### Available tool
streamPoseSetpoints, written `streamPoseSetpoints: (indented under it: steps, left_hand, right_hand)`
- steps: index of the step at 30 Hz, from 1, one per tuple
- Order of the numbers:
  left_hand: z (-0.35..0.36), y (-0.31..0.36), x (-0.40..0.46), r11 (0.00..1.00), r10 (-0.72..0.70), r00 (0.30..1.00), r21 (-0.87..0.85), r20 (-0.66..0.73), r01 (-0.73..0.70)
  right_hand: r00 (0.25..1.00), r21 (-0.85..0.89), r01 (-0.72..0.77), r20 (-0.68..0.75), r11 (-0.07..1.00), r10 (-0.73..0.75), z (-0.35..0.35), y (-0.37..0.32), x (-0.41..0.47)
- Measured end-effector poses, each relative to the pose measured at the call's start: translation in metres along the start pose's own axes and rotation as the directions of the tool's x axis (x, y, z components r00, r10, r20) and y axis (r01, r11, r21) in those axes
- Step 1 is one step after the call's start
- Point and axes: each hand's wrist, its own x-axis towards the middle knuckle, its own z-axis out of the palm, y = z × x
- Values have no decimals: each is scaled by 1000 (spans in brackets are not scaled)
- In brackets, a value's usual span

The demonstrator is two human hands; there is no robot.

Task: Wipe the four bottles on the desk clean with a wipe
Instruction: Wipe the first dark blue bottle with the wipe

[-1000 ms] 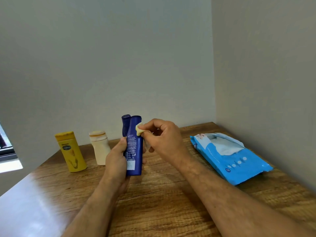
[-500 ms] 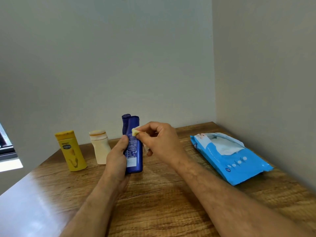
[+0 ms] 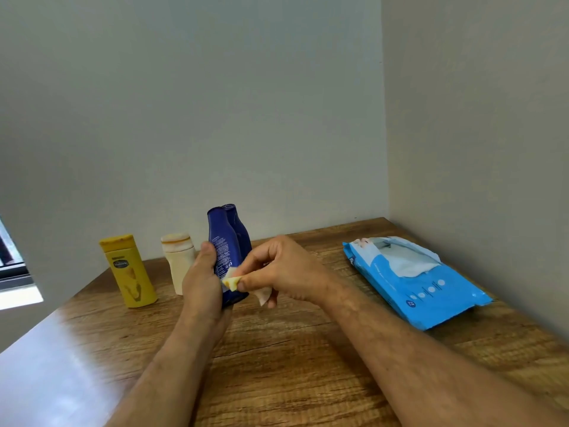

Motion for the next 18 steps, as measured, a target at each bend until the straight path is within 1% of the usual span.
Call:
streamPoseSetpoints:
  steps: [3, 4, 6, 9, 14, 18]
  left_hand:
    - [0, -1, 0, 999, -33, 999, 10, 43, 33]
    - [-1, -2, -1, 999, -43, 997, 15, 70, 42]
    - [-2, -4, -2, 999, -41, 992, 10, 122, 40]
    - [-8, -3, 1, 1000, 12, 989, -6, 147, -11]
    - [-9, 5, 1, 993, 108, 973, 12, 206, -113]
    - [-8, 4, 0, 994, 110, 975, -5, 192, -111]
  right_hand:
    - [983, 40, 57, -176, 998, -49, 3, 0, 3]
    - [976, 57, 66, -213, 996, -52, 3, 0, 4]
    - [976, 93, 72, -213, 993, -51, 0, 0, 5]
    - [982, 126, 69, -183, 990, -45, -2, 0, 3]
    - [941, 84, 108, -329, 991, -75, -1, 2, 6]
    - [902, 169, 132, -430, 977, -47, -4, 0, 7]
